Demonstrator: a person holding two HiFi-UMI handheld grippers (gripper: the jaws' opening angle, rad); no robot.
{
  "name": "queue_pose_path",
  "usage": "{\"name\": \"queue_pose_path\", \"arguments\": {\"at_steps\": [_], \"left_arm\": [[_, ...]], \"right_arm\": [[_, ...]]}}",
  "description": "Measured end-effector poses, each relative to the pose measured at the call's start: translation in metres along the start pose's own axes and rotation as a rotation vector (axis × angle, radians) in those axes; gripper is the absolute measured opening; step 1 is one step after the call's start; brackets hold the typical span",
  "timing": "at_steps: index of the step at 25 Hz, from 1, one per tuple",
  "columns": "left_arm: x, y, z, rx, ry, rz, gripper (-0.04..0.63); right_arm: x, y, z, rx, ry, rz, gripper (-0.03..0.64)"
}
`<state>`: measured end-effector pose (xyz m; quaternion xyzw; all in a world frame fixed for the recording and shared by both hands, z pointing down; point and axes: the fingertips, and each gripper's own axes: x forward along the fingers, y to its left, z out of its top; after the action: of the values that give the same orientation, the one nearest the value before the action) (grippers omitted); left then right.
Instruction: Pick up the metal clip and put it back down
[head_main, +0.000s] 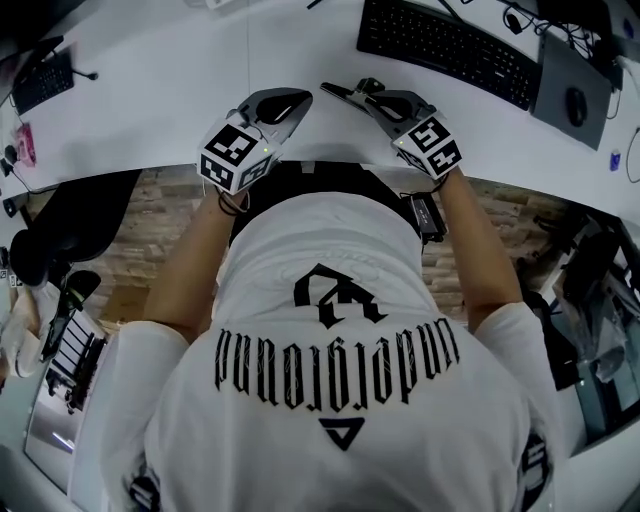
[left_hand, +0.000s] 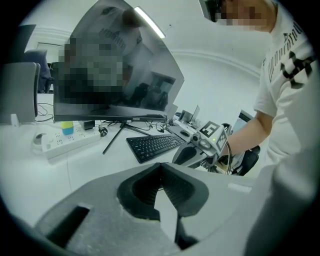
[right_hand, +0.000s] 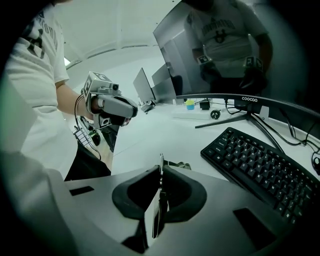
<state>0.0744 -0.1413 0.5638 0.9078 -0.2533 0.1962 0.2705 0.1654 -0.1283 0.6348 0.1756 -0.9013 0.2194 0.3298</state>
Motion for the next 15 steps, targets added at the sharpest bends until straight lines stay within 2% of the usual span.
{"name": "queue_pose_path", "arguments": {"at_steps": [4,10,15], "left_arm": [[-0.018,-0.002,0.01,0.023,-0.027,-0.012,0.014],[-0.061,0.007,0.041,0.054,-0.123,0.046,0.014],[-0.106,0.005,0.059,0.067,-0.174,0.053,0.014]], "right_arm": [[-0.01,0.008,0.027,-0.018,-0.018,-0.046,0.029],[-0.034,0.022,0.076,-0.054,-0.079,-0.133,0.029],[-0.059,0.047,0.115,-0.064,-0.122,-0.193,0.029]]}}
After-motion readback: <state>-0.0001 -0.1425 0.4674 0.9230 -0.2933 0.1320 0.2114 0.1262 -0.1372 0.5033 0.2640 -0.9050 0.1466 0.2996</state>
